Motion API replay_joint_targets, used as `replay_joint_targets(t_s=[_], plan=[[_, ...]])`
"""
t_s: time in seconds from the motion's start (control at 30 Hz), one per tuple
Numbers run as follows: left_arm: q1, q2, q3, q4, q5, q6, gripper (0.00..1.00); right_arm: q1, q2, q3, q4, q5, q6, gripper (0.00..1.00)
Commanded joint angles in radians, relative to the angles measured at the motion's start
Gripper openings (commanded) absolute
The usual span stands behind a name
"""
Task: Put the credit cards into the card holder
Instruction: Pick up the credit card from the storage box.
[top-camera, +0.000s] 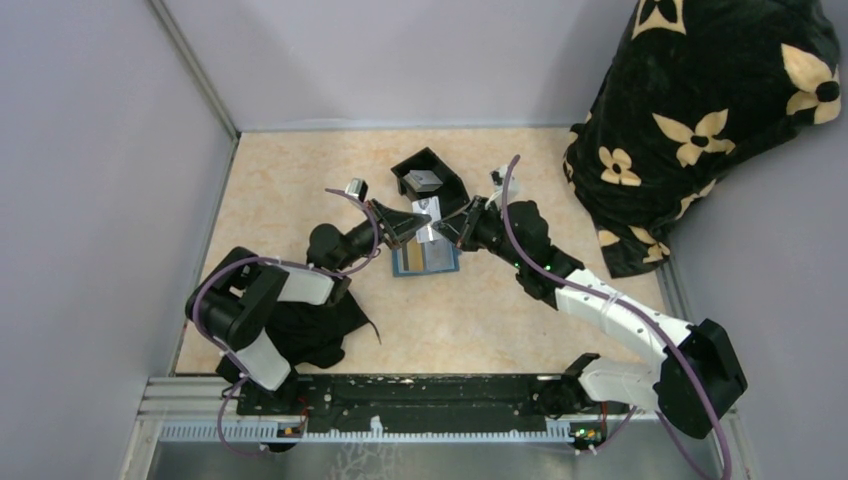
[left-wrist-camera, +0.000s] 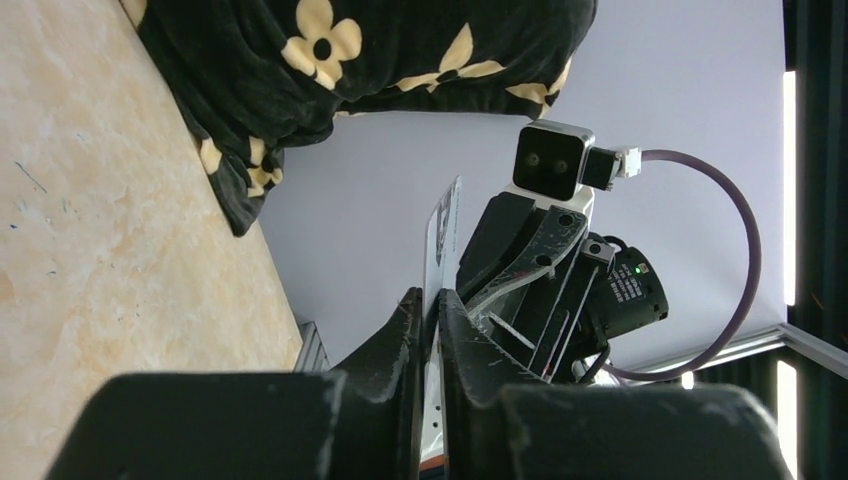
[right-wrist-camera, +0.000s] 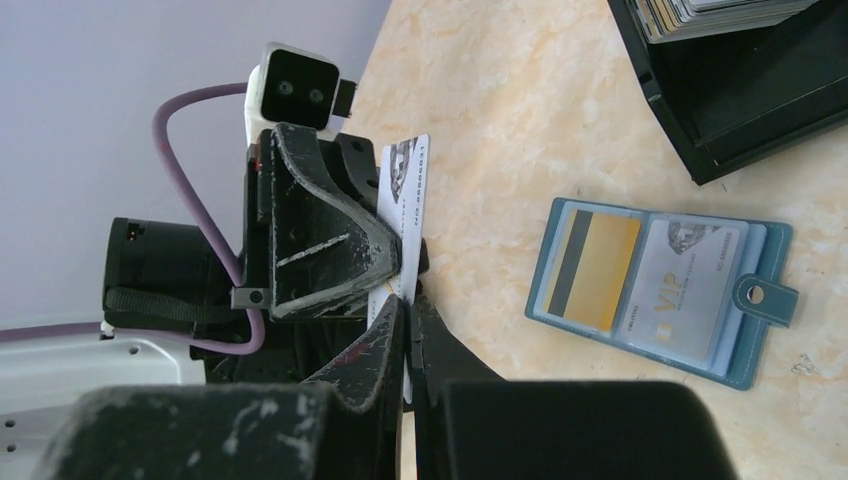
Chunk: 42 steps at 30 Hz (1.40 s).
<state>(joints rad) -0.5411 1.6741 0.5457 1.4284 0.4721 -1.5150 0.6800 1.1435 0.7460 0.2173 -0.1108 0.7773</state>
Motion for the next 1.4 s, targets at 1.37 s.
replay_joint_targets(t_s=[1.37], plan=[[0.069, -0.119, -0.020, -0.760, -0.264, 0.368, 0.27, 0.073, 0.234, 0.079, -0.154, 0.332, -0.219, 0.00]])
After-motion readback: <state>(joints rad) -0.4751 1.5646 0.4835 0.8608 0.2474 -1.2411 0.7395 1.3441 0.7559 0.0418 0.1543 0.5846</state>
